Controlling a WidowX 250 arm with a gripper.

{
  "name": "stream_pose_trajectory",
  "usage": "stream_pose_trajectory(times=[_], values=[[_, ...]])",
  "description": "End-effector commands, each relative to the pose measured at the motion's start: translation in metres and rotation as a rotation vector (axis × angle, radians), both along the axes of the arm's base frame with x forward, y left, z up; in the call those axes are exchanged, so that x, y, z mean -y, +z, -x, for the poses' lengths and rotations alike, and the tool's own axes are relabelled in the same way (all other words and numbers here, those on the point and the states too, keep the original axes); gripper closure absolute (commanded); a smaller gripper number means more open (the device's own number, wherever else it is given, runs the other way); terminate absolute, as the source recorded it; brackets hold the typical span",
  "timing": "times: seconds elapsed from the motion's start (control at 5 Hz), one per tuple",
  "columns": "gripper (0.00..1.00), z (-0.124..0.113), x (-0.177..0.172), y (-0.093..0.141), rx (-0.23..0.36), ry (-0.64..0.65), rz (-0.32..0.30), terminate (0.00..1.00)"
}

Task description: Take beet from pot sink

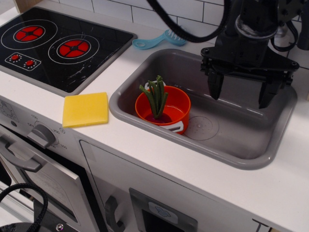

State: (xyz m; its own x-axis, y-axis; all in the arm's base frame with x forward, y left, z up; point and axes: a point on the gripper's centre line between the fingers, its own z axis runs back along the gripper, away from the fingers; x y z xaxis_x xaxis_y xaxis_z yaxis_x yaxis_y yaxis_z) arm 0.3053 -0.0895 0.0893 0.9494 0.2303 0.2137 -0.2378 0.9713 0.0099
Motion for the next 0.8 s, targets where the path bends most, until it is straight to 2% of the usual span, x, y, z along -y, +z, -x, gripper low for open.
stream_pose_trajectory(times=[0.0,0.2,0.6], values=[[0.0,0.0,0.0,0.0,0.0,0.0,0.0,0.0],[0.0,-0.004,-0.026,-0.006,0.02,-0.014,-0.03,0.0],[0.0,-0.008,-0.095,0.008,0.066,0.036,-0.104,0.0]])
